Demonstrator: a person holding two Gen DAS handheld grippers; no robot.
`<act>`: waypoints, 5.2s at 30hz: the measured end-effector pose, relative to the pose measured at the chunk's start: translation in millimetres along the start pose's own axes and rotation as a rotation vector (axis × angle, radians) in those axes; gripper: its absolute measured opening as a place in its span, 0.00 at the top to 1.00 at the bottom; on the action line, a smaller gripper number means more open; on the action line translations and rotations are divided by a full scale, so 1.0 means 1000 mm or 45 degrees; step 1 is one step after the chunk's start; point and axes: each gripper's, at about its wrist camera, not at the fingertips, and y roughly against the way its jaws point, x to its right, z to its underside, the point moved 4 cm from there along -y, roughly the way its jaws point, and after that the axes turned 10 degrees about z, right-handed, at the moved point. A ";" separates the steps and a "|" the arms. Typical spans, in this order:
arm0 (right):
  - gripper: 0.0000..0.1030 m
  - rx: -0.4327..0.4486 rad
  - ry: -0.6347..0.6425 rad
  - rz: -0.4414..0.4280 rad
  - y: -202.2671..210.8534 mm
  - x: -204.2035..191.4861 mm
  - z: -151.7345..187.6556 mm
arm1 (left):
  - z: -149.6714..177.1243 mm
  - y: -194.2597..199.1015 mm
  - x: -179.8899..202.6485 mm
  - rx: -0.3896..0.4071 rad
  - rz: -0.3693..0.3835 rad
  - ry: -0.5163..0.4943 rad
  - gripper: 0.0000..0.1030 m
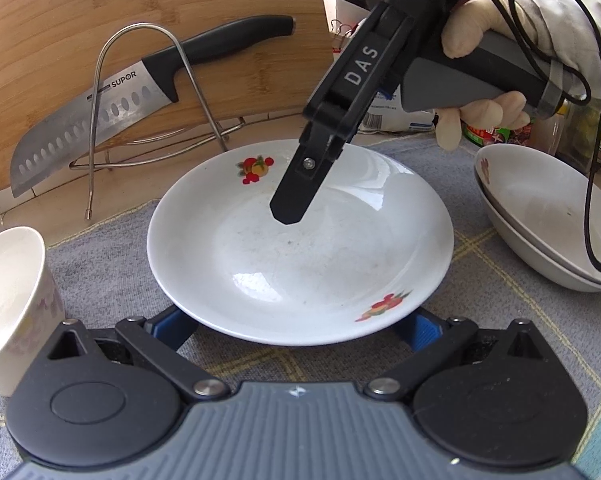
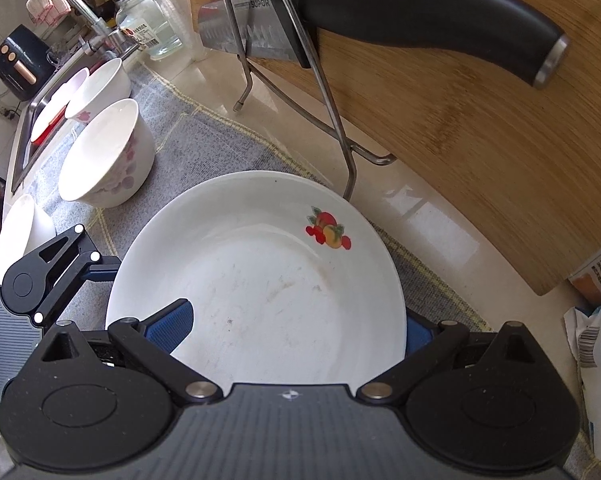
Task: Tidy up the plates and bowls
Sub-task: 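Lift and carry the plate with both tools toward the plate stack, then lower the plate onto the plate stack with both tools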
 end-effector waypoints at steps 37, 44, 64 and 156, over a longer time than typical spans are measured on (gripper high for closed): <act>0.00 0.025 0.013 -0.011 0.003 0.001 -0.001 | -0.002 0.001 -0.001 -0.010 -0.004 -0.006 0.00; 0.00 0.034 0.018 -0.008 0.008 -0.002 0.001 | -0.006 0.003 0.004 -0.020 -0.019 -0.049 0.01; 0.00 0.100 0.006 0.007 0.041 -0.035 0.022 | -0.010 0.049 0.028 -0.023 -0.022 -0.080 0.01; 0.00 0.121 -0.472 0.245 0.100 0.008 0.197 | -0.023 0.032 0.138 -0.094 0.375 -0.437 0.01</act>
